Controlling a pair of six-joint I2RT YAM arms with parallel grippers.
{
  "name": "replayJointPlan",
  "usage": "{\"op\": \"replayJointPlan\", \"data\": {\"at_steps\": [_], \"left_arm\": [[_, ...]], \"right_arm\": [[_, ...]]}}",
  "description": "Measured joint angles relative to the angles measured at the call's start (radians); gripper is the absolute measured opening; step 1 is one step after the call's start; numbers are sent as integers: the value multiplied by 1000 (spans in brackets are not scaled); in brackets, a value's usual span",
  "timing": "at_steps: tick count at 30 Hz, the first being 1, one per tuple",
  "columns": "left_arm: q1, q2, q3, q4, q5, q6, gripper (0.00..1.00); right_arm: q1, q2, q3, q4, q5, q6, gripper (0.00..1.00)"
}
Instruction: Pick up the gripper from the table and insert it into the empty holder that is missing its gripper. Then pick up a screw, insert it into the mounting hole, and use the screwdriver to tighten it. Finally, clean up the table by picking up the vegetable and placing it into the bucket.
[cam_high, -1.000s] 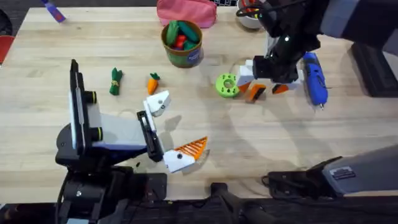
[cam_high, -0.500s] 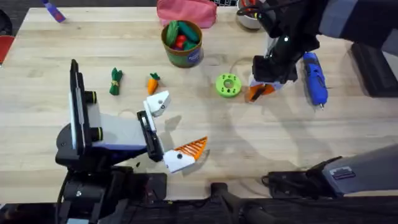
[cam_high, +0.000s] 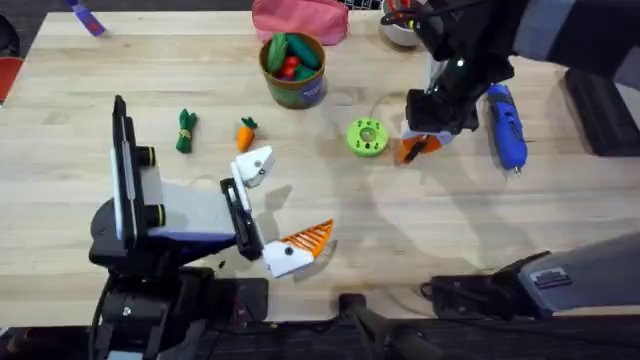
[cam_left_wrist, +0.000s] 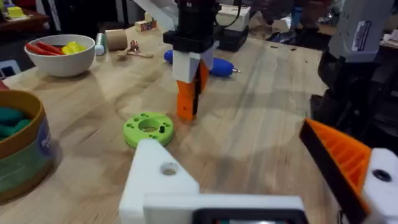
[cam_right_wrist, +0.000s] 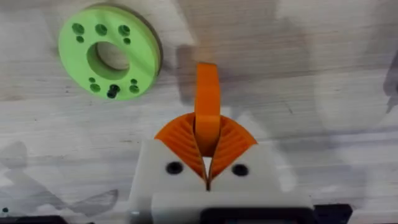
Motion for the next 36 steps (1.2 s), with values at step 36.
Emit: {"op": "replayJointPlan", "data": {"at_steps": [36], "left_arm": [[0,0,0,0,0,0,986]], "right_arm": [[-2,-733,-421,706,-662,35,9]]}}
